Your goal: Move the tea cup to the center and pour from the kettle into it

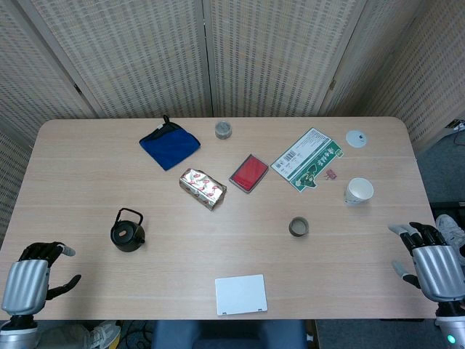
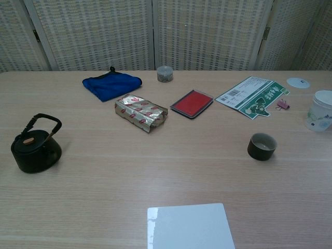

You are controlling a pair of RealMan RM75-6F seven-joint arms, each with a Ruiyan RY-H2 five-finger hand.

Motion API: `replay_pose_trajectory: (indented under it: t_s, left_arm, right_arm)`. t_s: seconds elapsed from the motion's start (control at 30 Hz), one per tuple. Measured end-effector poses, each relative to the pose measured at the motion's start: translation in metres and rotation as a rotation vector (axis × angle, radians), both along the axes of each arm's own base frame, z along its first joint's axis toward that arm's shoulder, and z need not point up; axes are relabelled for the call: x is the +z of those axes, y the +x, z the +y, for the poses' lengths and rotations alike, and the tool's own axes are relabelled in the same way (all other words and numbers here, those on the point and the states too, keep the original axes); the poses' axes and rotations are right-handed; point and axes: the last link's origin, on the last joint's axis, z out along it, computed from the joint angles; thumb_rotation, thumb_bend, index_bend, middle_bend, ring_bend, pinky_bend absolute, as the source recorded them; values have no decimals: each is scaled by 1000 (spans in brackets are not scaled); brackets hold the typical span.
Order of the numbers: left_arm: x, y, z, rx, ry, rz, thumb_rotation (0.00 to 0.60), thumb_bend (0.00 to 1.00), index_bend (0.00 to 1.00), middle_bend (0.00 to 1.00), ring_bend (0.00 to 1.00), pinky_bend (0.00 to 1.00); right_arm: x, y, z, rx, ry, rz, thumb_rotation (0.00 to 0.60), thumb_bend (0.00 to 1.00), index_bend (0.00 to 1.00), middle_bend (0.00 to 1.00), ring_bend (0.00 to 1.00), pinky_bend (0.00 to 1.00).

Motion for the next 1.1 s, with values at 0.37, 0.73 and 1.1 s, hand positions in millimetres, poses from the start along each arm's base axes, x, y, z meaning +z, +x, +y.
replay_pose_trajectory:
  t_s: [0.37, 0.73, 1.1]
  left_arm:
    - [2, -1, -1, 8, -2, 0, 600, 147, 452, 399, 337, 232]
    - [3, -1, -1, 7, -7, -12, 600, 147, 452, 398, 337, 232]
    - [7, -4, -5, 9, 12, 5, 600, 147, 453, 398, 337, 231]
  right_arm:
    - [-2, 4, -3, 12, 17, -15, 600, 186, 268, 297, 191, 232]
    - [-9, 22, -20, 64, 90, -6, 600, 178, 268, 297, 191, 241]
    - [-55, 59, -71, 145, 321, 51, 600, 128, 268, 289, 191, 253]
